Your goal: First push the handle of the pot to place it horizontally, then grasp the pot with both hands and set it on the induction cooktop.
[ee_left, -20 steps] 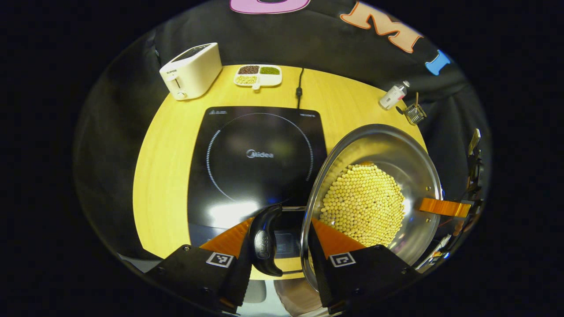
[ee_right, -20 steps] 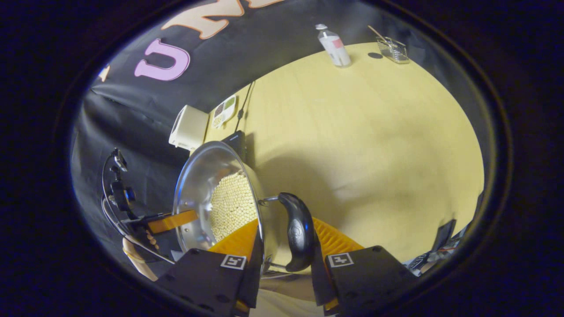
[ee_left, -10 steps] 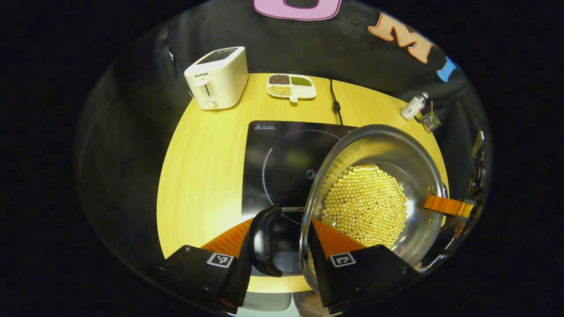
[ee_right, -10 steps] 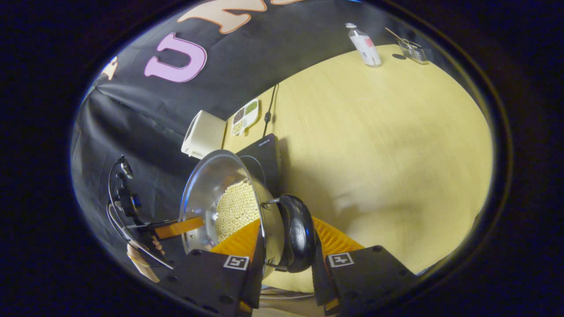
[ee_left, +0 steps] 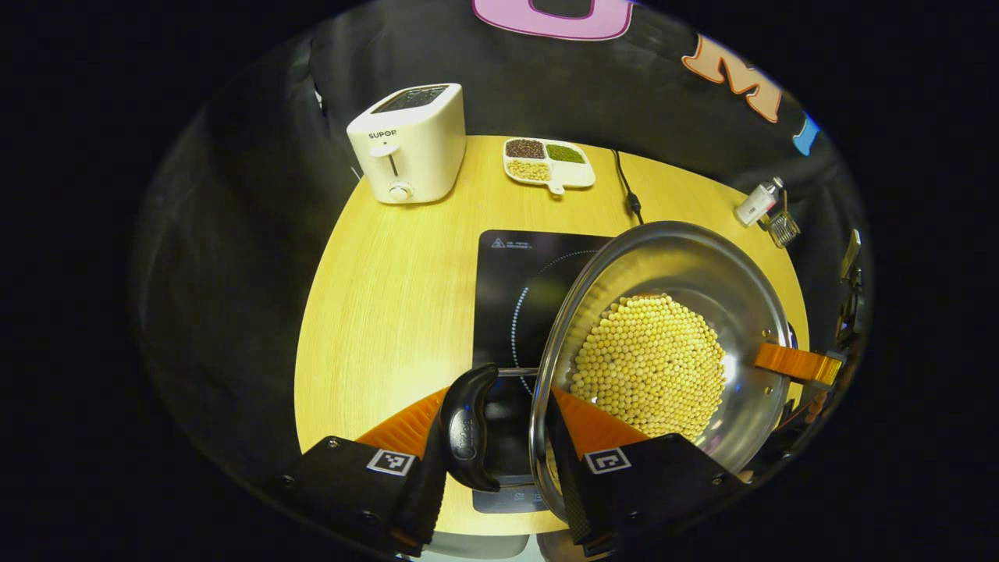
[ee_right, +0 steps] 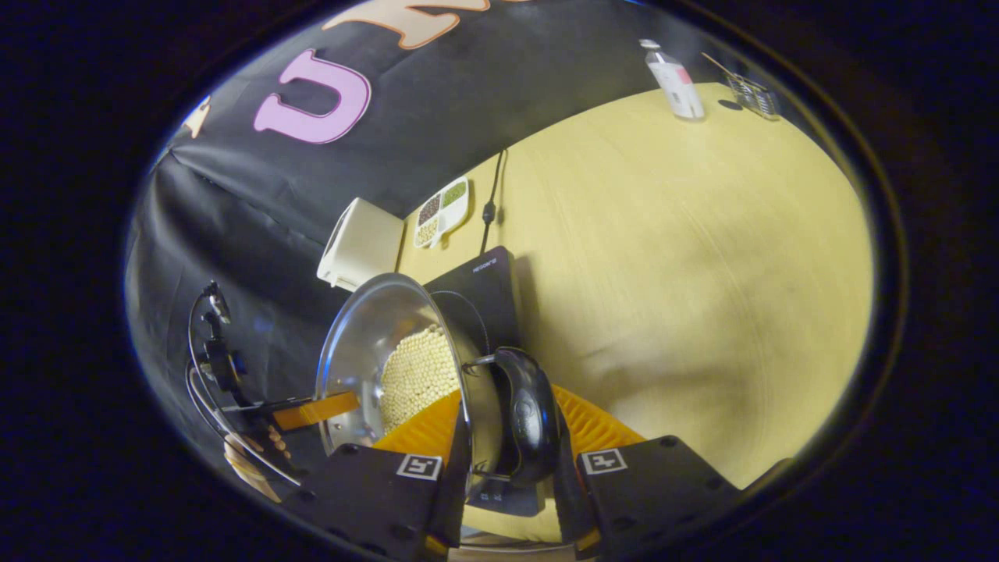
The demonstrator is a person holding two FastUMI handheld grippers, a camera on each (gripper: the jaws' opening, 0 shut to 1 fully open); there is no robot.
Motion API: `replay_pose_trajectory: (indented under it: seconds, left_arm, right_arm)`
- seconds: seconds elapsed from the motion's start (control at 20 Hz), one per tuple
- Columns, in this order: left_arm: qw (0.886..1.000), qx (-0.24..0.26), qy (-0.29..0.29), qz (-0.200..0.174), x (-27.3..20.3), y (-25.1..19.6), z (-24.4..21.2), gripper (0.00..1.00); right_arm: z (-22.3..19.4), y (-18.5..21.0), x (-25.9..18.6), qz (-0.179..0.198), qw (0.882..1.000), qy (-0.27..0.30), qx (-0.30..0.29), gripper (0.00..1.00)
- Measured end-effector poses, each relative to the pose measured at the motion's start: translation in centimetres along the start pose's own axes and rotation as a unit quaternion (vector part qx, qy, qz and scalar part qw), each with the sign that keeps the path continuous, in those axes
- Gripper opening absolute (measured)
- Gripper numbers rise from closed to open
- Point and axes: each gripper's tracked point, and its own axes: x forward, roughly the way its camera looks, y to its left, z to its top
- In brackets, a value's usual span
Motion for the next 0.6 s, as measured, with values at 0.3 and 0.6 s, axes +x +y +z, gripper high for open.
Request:
replay_pose_trajectory:
  seconds: [0.3,0.6]
  left_arm:
    - [1.0,0.017,-0.013,0.017,0.9,1.1,1.9,0.64]
    - [1.0,0.016,-0.008,0.007,2.3,1.2,2.1,0.64]
  right_arm:
    - [0.6,0.5,2.3,-0.005,1.0,0.005,0.004,0.51]
    - [0.9,-0.1,3.2,-0.014,1.0,0.009,0.012,0.51]
